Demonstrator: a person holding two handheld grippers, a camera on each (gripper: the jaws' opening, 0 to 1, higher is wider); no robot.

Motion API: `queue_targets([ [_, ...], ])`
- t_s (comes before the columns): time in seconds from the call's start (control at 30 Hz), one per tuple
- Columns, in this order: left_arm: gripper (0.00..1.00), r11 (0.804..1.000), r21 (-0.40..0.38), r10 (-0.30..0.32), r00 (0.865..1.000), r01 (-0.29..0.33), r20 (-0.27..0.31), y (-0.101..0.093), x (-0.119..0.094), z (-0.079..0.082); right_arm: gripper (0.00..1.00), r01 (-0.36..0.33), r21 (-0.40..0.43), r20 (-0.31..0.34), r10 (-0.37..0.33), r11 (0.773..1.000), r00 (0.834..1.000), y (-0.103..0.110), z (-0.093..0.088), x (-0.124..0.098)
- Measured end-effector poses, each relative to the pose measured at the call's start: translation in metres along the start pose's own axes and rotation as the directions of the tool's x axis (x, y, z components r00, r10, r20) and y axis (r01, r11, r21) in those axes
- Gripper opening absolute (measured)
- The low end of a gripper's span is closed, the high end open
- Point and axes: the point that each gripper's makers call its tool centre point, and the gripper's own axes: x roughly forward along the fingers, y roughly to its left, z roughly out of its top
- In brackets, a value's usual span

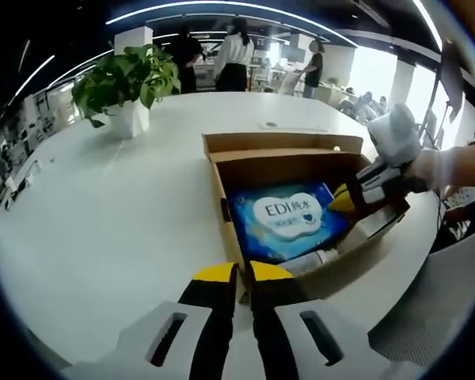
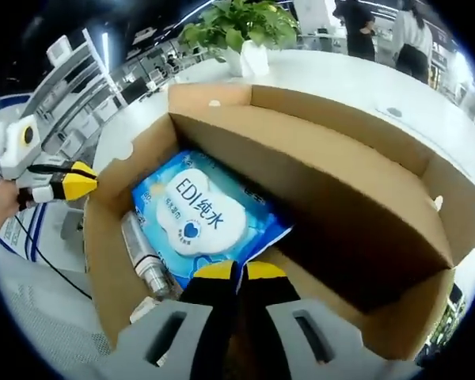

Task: Operate the shoe box by opening the lid, removing the specified soft item, and placing it in the target area until the item is outside and the box remains undamaged.

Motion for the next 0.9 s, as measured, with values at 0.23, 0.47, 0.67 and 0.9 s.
queue_targets([
  [0.23,0.04,1.0,0.017,0.002,1.0,-0.002,-0.016,0.0,0.0,0.001,0.02,0.059,-0.107,-0.032,-0.063,0.992,0.998,-0.013,-0.006,-0.014],
  [0.47,0.04,1.0,0.029,0.004,0.999,-0.003,-0.034,-0.001,-0.001,0.001,0.02,0.076,-0.097,-0.038,-0.08,0.992,0.996,-0.018,-0.01,-0.02],
  [0.67,0.04,0.998,0.062,0.023,0.999,-0.021,-0.04,-0.002,-0.004,0.004,0.02,0.08,-0.088,-0.038,-0.084,0.993,0.996,-0.021,-0.011,-0.022],
  [0.9,0.05,0.995,0.097,0.021,1.0,-0.021,-0.001,-0.009,-0.008,0.025,0.02,0.085,-0.094,-0.033,-0.088,0.992,0.996,-0.023,-0.011,-0.023],
])
